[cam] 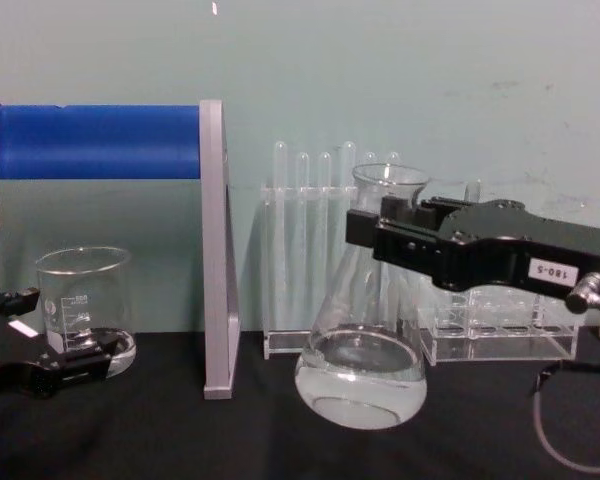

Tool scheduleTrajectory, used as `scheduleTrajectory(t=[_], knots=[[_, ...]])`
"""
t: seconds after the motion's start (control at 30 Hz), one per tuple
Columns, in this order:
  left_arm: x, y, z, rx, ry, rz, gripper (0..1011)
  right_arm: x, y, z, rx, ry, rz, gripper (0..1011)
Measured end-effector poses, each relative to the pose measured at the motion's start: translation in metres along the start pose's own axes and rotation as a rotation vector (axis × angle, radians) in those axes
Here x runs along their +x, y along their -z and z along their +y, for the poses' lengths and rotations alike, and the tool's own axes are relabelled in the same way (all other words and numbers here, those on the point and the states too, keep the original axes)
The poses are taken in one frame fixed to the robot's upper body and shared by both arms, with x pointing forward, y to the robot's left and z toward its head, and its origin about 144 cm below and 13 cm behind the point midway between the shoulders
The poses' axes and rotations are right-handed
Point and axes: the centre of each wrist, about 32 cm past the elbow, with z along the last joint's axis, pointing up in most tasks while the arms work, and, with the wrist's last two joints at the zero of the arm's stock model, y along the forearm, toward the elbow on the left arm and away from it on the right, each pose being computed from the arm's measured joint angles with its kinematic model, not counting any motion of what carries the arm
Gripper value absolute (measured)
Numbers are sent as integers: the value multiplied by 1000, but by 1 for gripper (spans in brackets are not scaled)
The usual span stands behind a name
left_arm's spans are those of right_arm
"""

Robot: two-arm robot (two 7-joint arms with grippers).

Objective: Grasp the erlenmeyer flask with one hand, shake it three times, then place it back.

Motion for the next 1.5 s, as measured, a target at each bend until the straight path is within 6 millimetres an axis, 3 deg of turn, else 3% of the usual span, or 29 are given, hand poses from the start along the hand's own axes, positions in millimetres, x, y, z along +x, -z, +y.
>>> scheduleTrajectory(t=[0.77, 1.5], knots=[[0, 0, 0, 0, 0, 0, 1001, 1, 1, 1, 1, -22, 0, 453], [0, 0, 0, 0, 0, 0, 1001, 13, 26, -3, -69, -45, 11, 453]])
